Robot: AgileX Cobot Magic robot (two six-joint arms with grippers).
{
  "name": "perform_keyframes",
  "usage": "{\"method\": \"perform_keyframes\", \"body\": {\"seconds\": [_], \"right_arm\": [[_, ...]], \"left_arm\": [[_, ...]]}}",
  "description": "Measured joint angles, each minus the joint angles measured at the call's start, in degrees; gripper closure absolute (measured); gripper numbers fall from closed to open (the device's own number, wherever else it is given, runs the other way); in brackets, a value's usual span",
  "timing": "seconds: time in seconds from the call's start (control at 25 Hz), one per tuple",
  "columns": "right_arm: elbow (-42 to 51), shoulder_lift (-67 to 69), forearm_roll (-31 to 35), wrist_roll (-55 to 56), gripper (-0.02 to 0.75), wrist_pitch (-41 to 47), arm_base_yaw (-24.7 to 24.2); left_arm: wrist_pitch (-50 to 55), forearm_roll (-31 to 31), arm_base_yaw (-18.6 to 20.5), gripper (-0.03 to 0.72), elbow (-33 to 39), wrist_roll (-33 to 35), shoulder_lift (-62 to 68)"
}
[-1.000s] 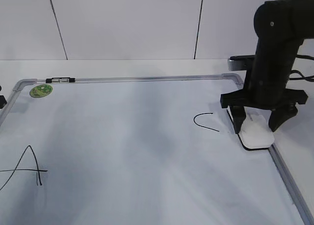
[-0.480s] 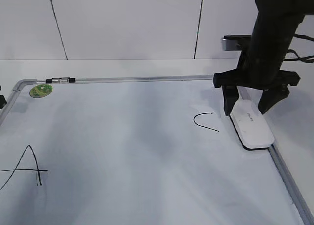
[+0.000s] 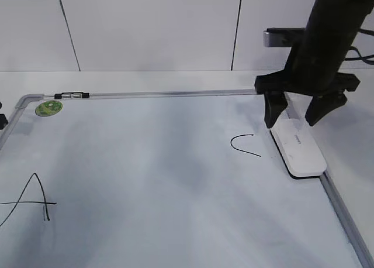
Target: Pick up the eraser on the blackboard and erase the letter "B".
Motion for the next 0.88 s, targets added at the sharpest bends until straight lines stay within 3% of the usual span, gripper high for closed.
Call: {"method": "perform_keyframes", "body": {"seconds": [0.28,0.88], "right_arm": [[0.0,-6.97,0.09,-0.5,0.144,0.34,0.0],[0.0,-20.94,0.13,-0.61,0.185,1.25,0.0]], "left_arm": [[1.18,0.76,0.0,0.491,0.0,0.47,0.0],[3.61,1.04,0.31,0.47,0.0,0.08,-8.0]]}}
